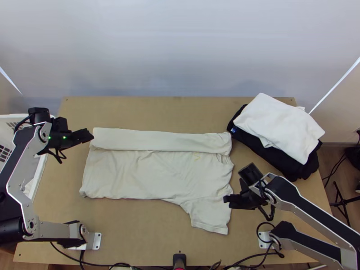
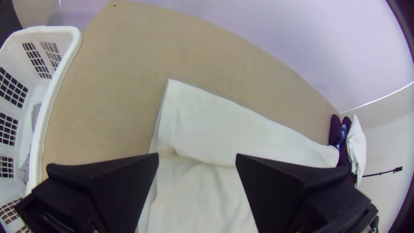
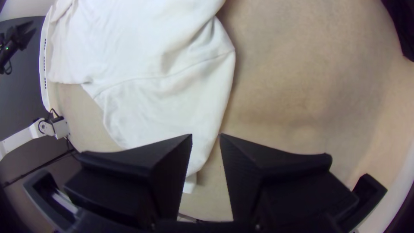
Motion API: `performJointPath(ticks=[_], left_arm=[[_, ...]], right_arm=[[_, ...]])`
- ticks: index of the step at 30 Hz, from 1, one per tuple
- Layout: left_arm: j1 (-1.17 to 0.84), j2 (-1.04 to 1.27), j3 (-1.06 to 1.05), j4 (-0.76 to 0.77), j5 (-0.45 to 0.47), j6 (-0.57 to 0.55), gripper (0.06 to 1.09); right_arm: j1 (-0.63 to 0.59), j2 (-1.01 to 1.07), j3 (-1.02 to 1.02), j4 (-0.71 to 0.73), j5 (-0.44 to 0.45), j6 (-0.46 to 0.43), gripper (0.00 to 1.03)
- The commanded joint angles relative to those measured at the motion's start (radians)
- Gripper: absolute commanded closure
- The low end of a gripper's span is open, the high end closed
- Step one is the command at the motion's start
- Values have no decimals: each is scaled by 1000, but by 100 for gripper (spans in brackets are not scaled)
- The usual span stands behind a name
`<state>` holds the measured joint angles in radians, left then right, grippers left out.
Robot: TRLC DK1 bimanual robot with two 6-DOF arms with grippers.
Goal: Fold the t-shirt
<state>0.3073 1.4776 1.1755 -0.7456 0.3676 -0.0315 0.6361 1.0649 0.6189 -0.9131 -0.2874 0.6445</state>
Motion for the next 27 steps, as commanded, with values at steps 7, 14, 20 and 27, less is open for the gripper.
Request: performJointPath(ticks=[7,14,20,27], left_arm=[[23,-39,-40,-5,1,-7,21],[18,-43,-48,-5,1,-11,21],[30,-56,-51,-129,2,107,21],[105,-106,-151,-400,1,599,21]], right_arm=[[-75,40,-81,103,-10,-97,67],[-72,90,-90,154,-13,-94,67],[-67,113,-94,198,-15,-91,85],[-41,102,-99,206,-15,-97,100]])
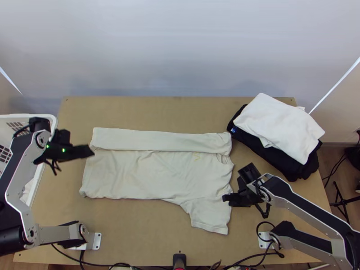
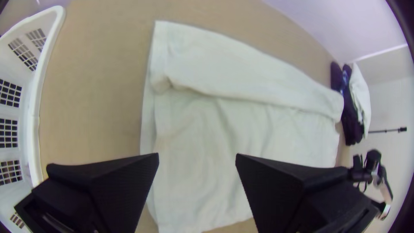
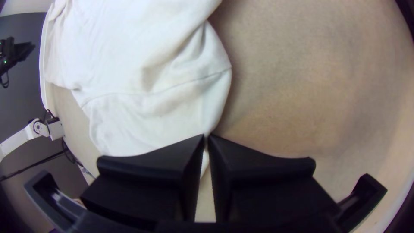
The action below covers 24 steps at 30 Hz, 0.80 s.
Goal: Fold the t-shirt
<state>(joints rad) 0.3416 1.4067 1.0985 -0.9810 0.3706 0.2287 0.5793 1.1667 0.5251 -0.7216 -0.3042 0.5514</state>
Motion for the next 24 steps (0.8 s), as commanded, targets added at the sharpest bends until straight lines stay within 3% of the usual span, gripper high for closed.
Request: performJointPath(ticks=[1,6,8,13,14,17,24], left_arm=[[103,-25,-75,-185,-2,396,21],[246,72,-20,-377,-4,690,21],[264,106,-17,-433,-58,753,21],[292,92,-61,-410,-137,890,22],[300,86,-74,-409,-142,922,28],[310,83,-91,-401,-144,960,44],[304,101,-147,-357,-145,965,45]], right_arm=[[16,-1,-5,14,2,-4,100],[17,-2,-5,14,2,2,100],[17,-1,-5,14,2,4,100],[17,27,3,14,2,13,100],[16,36,1,14,2,13,100],[16,68,9,14,2,13,100],[22,82,30,16,2,35,100]])
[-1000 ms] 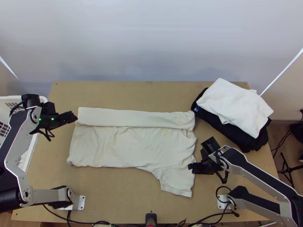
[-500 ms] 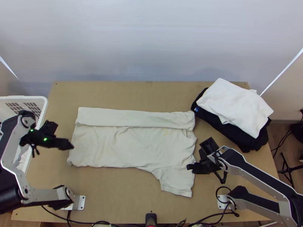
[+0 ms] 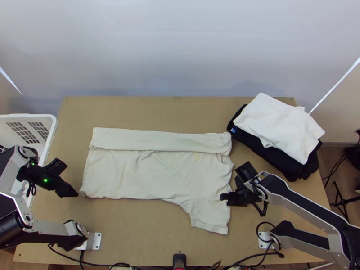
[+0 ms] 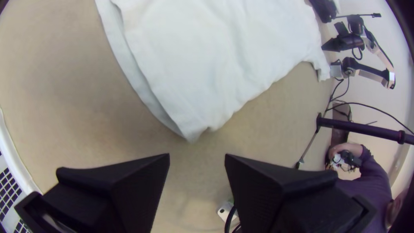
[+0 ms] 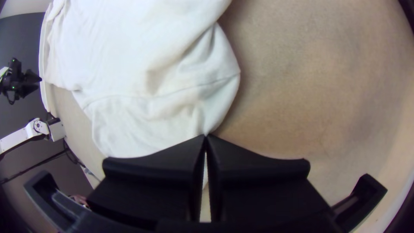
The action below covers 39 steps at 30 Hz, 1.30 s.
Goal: Fold the t-shirt
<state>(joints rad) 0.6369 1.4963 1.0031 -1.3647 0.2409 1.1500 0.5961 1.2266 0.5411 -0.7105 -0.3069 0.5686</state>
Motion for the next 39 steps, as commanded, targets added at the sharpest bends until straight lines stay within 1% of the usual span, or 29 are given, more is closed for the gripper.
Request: performJointPath(ticks=[1,7,12,22,23,24,25,26,30,35,39], left_arm=[[4,12,-61,49,-12,39,45],[-22,25,-78,90,-6,16,45],[-40,45,-83,133,29,-24,45],[-79,59,-113,144,60,-49,46],[-82,58,-120,139,60,-49,51],[-82,55,-123,141,63,-49,66],[-82,50,-123,141,84,-47,78],[-80,47,-123,139,90,-49,86],[-74,51,-126,139,90,-38,105],[-51,56,-118,141,89,-30,105],[-32,59,-118,145,89,-15,105]], right_arm=[[7,22,14,5,5,17,100],[27,20,19,5,5,42,100],[50,19,22,3,5,66,100],[53,5,22,5,5,76,100],[53,4,22,5,5,76,100],[51,4,25,5,5,76,100],[51,1,26,3,5,76,100],[48,-6,30,3,5,76,100],[33,-41,20,3,5,73,100],[-5,-62,0,-6,6,63,100],[-76,-73,-10,-9,6,13,100]])
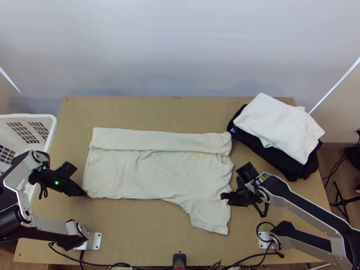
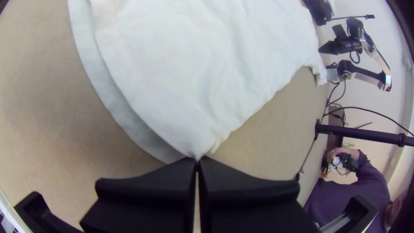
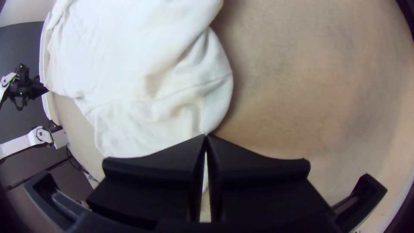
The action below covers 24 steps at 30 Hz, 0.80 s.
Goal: Fold the t-shirt
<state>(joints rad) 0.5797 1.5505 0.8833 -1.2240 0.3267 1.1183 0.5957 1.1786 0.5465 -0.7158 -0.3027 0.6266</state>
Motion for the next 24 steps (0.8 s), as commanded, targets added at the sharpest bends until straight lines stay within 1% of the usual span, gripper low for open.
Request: performJointPath(ticks=[1,5,8,24], left_arm=[[31,6,3,6,3,18,105],[65,20,14,8,0,44,105],[81,36,28,9,-2,51,105],[152,59,29,41,-43,98,105]], right_arm=[[-94,-31,-16,-5,2,-59,100],[-142,-66,-16,-13,4,-90,100],[-154,-79,-16,-30,2,-97,100],[-154,-122,-25,-51,4,-99,100]])
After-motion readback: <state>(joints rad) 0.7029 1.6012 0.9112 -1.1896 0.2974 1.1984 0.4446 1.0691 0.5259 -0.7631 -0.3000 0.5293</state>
